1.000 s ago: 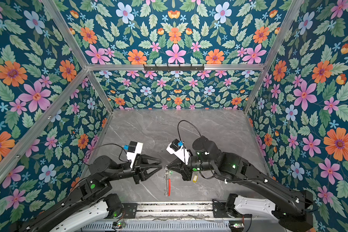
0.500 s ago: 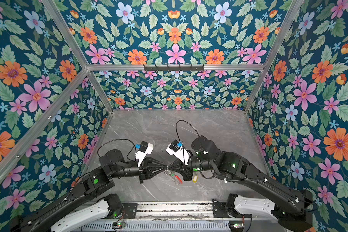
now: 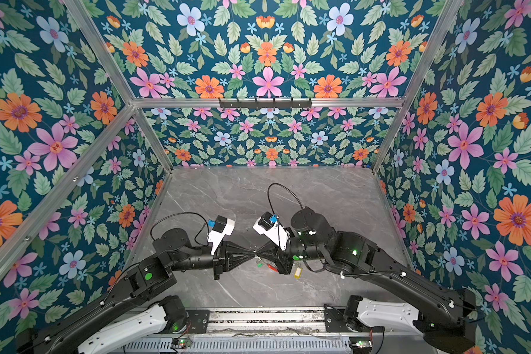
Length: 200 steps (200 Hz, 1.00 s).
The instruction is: Remove the keys from the keyring
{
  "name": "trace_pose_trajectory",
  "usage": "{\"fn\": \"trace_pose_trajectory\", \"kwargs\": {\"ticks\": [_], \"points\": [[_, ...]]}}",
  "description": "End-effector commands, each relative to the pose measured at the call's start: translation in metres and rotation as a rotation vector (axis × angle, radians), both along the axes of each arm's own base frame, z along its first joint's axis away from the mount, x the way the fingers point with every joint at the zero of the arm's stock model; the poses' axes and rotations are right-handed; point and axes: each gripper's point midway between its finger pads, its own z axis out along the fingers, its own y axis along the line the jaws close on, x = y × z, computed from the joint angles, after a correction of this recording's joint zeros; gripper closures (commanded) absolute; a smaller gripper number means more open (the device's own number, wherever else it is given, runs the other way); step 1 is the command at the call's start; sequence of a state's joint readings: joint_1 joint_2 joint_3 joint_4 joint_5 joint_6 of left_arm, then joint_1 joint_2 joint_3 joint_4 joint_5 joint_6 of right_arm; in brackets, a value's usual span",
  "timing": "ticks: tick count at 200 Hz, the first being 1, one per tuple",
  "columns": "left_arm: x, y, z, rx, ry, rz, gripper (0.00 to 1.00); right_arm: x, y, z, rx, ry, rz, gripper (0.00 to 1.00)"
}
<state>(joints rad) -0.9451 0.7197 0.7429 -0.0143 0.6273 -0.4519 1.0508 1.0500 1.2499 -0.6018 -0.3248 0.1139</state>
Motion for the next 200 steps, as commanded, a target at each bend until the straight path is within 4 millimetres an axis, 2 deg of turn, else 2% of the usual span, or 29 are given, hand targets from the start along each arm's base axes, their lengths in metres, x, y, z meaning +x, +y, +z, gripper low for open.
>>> {"fn": "trace_pose_trajectory", "kwargs": {"ticks": [1, 8, 17, 38, 55, 102, 163, 176, 200], "points": [[0.017, 0.003, 0.014, -0.057, -0.022, 0.106, 1.00, 0.013, -0.001, 0.015, 0.070, -0.057, -0.077, 0.66], [0.023, 0.006, 0.014, -0.056, -0.023, 0.148, 1.00, 0.015, -0.004, 0.017, 0.093, -0.070, -0.094, 0.55], [0.031, 0.009, 0.012, -0.056, -0.024, 0.196, 1.00, 0.016, -0.006, 0.016, 0.116, -0.079, -0.111, 0.48], [0.041, 0.017, 0.013, -0.076, -0.037, 0.277, 1.00, 0.013, -0.005, 0.011, 0.146, -0.104, -0.116, 0.39], [0.042, 0.019, 0.017, -0.102, -0.044, 0.289, 1.00, 0.016, -0.002, -0.003, 0.134, -0.118, -0.134, 0.36], [0.043, 0.021, 0.022, -0.114, -0.046, 0.300, 1.00, 0.029, 0.004, -0.032, 0.084, -0.120, -0.180, 0.37], [0.040, 0.020, 0.029, -0.145, -0.034, 0.284, 1.00, 0.043, 0.012, -0.043, 0.026, -0.154, -0.220, 0.41], [0.041, 0.021, 0.028, -0.143, -0.030, 0.289, 1.00, 0.044, 0.014, -0.044, 0.020, -0.159, -0.219, 0.46], [0.042, 0.023, 0.027, -0.133, -0.026, 0.305, 1.00, 0.045, 0.014, -0.043, 0.011, -0.168, -0.224, 0.60]]}}
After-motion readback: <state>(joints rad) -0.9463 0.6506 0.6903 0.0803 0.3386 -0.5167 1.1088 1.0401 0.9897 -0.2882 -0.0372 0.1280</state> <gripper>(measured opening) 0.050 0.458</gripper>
